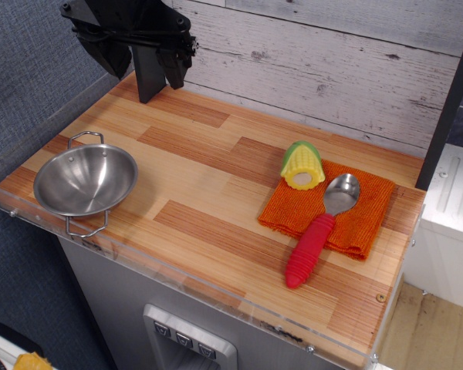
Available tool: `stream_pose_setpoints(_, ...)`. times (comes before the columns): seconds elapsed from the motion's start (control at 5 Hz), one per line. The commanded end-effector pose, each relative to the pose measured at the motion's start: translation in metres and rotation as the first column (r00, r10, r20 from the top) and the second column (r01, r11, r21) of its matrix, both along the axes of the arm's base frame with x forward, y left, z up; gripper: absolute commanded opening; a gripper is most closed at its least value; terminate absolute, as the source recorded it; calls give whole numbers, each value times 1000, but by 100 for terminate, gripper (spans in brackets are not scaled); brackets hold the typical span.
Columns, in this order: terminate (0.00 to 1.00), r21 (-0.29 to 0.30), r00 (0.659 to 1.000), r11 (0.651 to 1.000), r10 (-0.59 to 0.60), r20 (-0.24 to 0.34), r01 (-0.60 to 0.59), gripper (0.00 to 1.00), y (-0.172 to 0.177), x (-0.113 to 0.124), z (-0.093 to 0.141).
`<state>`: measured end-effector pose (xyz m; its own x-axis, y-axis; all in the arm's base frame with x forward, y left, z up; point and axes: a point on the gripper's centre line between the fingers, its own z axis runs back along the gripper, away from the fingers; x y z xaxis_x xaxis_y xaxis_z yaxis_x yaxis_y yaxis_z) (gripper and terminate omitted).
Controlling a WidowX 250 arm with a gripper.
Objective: Pick up the yellow flower and place it behind the pot
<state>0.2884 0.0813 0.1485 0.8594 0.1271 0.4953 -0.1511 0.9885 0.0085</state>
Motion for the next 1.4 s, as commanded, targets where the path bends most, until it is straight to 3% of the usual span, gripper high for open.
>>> stream_pose_setpoints(0.0, 0, 0, 1000, 1000, 0, 0, 0, 100, 0, 0, 0)
stream_pose_setpoints(0.2, 0, 14, 999, 999, -35, 21, 35, 100, -3, 11, 14)
stream_pose_setpoints(0.4, 0, 66, 983, 991, -128, 130, 120, 100, -11, 19, 41)
stream_pose_setpoints(0.6, 0, 12, 970, 983, -180, 165, 181, 100, -20, 41, 57)
stream_pose_setpoints(0.8, 0, -69, 973, 971, -228, 37, 230, 100, -38, 66, 45)
stream_pose_setpoints(1.0, 0, -138, 945, 945, -311, -105, 295, 100, -58, 78, 17)
stream_pose_setpoints(1.2, 0, -202, 920, 930, -345, -187, 307, 100, -71, 81, -3)
